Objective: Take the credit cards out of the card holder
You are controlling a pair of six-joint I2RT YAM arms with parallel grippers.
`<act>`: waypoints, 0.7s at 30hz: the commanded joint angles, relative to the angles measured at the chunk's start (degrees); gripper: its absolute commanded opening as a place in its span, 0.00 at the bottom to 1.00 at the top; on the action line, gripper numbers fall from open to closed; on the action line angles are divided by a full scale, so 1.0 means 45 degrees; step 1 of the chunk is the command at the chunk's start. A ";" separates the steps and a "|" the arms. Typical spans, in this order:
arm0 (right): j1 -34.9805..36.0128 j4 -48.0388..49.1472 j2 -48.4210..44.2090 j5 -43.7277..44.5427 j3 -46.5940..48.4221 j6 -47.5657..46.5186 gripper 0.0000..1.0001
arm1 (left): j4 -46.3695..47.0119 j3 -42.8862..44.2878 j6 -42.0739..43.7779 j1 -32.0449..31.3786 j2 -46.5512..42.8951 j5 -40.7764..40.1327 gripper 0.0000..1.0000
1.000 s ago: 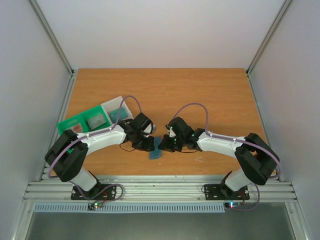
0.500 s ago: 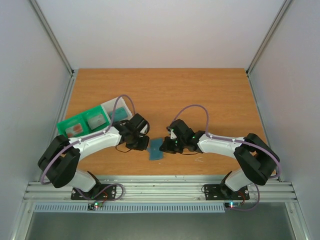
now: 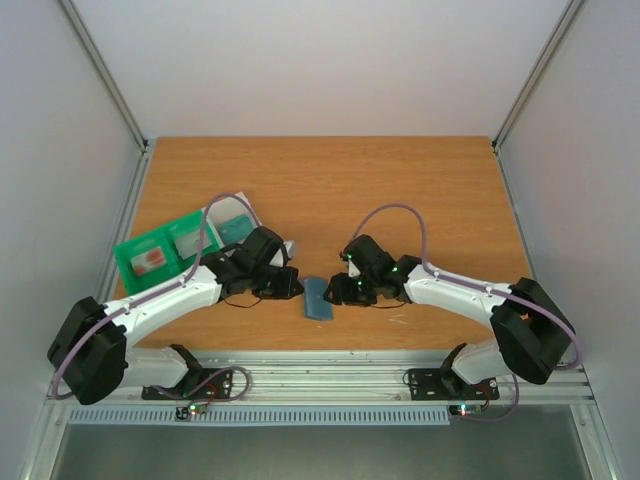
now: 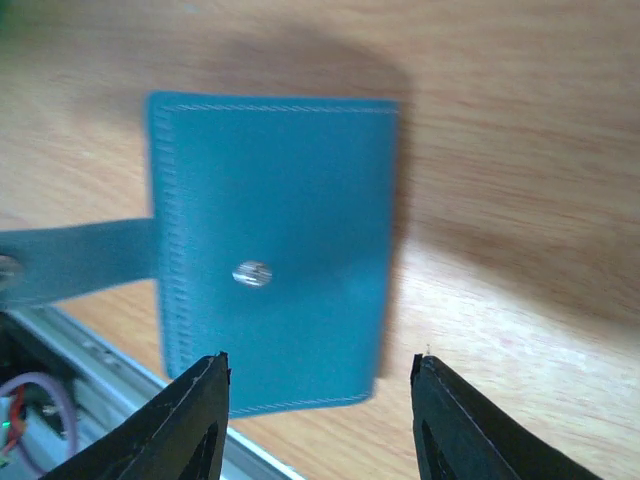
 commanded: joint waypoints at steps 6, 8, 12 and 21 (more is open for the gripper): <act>0.0290 -0.0256 0.0122 -0.1161 0.1008 -0.0230 0.61 | 0.1220 -0.0248 -0.0651 -0.0010 -0.0370 0.0726 0.00; 0.0392 -0.0054 0.0194 -0.1232 0.1036 -0.0101 0.62 | 0.1202 -0.0219 -0.0651 0.0000 -0.0423 0.0798 0.00; 0.0508 -0.0005 0.0479 -0.1233 0.1196 -0.0025 0.62 | 0.1147 -0.0190 -0.0656 -0.0007 -0.0480 0.0821 0.00; 0.0516 -0.0906 0.0958 -0.0193 0.1639 -0.0403 0.61 | 0.0935 -0.0256 -0.0652 -0.0005 -0.0469 0.0692 0.00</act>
